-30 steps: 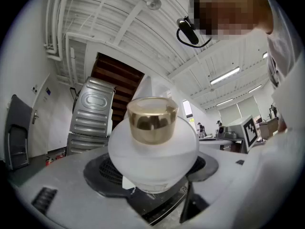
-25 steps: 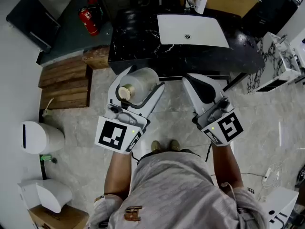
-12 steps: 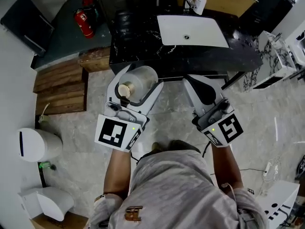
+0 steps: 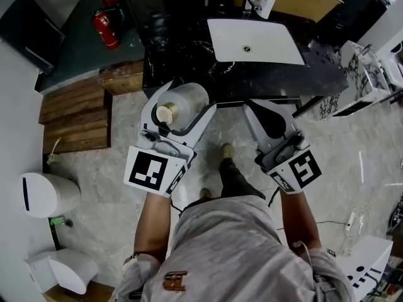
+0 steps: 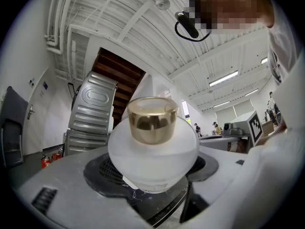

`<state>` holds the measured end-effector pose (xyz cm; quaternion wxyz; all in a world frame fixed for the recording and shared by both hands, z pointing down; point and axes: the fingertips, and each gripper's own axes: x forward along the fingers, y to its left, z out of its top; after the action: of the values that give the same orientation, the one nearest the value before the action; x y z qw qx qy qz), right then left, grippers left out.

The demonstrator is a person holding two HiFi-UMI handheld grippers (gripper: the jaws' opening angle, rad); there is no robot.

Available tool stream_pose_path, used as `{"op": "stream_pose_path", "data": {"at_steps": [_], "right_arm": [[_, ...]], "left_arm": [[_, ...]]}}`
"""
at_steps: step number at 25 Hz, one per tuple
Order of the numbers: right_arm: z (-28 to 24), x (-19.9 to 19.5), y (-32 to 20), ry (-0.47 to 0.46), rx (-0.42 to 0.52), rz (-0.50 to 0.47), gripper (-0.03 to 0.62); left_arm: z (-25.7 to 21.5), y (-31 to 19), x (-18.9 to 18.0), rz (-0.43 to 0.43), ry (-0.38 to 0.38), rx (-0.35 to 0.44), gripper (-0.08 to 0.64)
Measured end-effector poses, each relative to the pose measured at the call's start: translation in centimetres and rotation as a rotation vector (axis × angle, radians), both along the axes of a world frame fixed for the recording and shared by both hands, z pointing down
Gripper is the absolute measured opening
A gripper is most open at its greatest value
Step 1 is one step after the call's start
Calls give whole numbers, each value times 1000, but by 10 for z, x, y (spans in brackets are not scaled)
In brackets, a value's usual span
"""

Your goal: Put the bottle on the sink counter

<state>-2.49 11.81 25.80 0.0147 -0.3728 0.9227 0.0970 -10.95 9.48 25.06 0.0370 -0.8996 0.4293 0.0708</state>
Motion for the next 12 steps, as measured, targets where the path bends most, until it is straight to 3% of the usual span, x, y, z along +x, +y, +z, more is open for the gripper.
{"op": "stream_pose_path", "data": {"at_steps": [12], "right_arm": [[7,13,-128,-29,-1,-38,0]], "left_arm": [[16,-115,3,-60,-56,-33,328]]}}
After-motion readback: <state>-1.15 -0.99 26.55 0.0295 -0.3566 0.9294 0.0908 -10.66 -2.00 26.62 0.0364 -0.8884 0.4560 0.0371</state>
